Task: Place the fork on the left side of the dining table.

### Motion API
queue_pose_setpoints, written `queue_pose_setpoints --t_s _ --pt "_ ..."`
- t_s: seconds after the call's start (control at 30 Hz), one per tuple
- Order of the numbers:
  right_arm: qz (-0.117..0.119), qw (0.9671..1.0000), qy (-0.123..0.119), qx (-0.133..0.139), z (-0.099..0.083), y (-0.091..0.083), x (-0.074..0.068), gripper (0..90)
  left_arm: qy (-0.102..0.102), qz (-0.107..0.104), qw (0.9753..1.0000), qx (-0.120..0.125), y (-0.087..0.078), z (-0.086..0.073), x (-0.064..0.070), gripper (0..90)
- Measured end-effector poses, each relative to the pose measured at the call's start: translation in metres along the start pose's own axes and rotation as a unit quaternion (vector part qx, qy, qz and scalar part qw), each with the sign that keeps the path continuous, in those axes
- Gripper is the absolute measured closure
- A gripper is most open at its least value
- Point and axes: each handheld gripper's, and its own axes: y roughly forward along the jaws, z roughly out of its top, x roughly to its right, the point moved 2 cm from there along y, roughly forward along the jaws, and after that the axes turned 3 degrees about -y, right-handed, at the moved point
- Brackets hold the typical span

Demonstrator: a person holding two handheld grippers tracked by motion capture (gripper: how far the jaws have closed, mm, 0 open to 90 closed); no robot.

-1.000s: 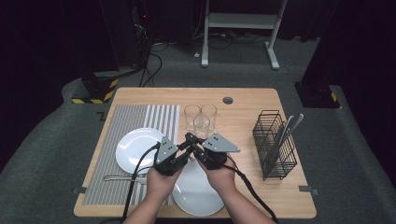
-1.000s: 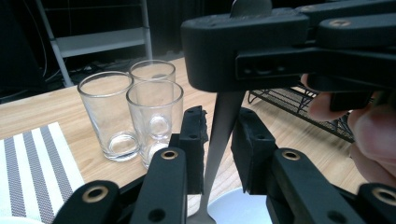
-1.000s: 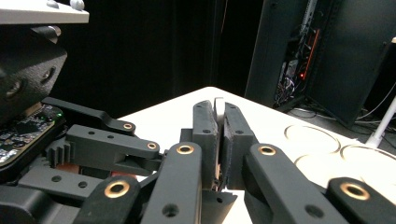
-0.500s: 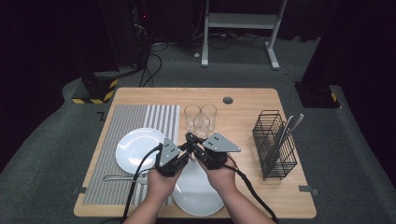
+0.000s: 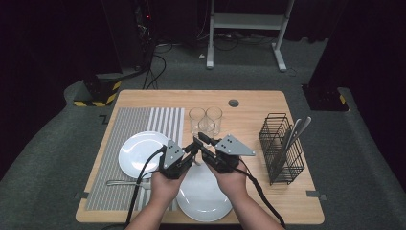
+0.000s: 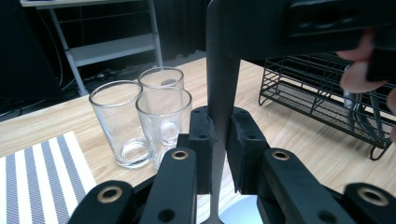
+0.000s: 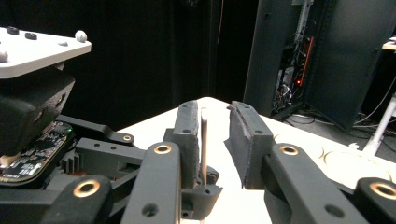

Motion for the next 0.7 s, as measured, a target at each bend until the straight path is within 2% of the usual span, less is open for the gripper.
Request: queue_pose_setpoints --t_s 0.37,0.5,0.7 --pt "-0.011 0.9998 -0.015 -0.005 0.001 -0.011 0.012 67.5 -0.018 0.008 0.9998 0.008 -0.003 0.003 -0.012 80.2" --pt "-0.017 0.9997 -0.013 -0.014 -0.004 -0.012 0.016 67.7 -0.023 0.013 0.9996 0.009 -0.007 0.0 -0.017 80.3" --pt "-0.025 0.9991 0.005 -0.034 -0.019 -0.015 0.024 69.6 -0.035 0.026 0.999 0.01 -0.012 -0.001 -0.026 80.3"
